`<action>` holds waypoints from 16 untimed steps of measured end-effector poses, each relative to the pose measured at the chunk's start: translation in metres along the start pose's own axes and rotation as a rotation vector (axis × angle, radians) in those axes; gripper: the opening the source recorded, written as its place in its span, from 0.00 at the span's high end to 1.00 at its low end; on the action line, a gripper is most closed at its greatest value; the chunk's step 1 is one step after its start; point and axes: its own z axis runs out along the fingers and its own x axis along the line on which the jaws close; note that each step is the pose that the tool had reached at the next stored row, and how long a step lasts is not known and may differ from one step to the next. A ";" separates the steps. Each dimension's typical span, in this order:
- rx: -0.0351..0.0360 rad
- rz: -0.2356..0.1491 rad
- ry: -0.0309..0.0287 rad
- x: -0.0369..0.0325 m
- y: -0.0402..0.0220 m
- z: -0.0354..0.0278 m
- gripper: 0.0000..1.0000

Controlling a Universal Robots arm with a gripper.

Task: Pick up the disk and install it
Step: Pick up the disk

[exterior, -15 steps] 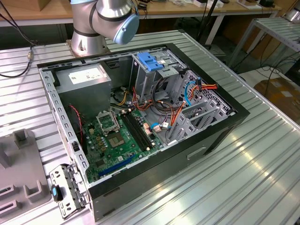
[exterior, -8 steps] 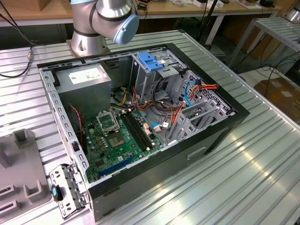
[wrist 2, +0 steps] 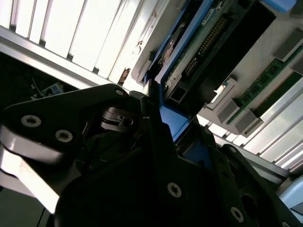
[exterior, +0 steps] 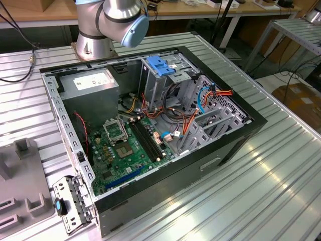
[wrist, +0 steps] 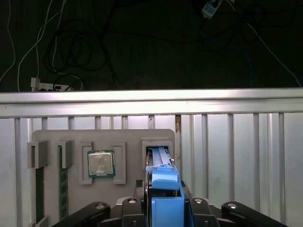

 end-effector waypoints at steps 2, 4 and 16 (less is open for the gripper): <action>0.0000 0.000 0.0000 -0.0001 0.0001 -0.0040 0.63; 0.0001 0.000 0.0000 -0.0001 0.0002 -0.0064 0.63; 0.0000 0.000 0.0000 -0.0006 0.0006 -0.0279 0.63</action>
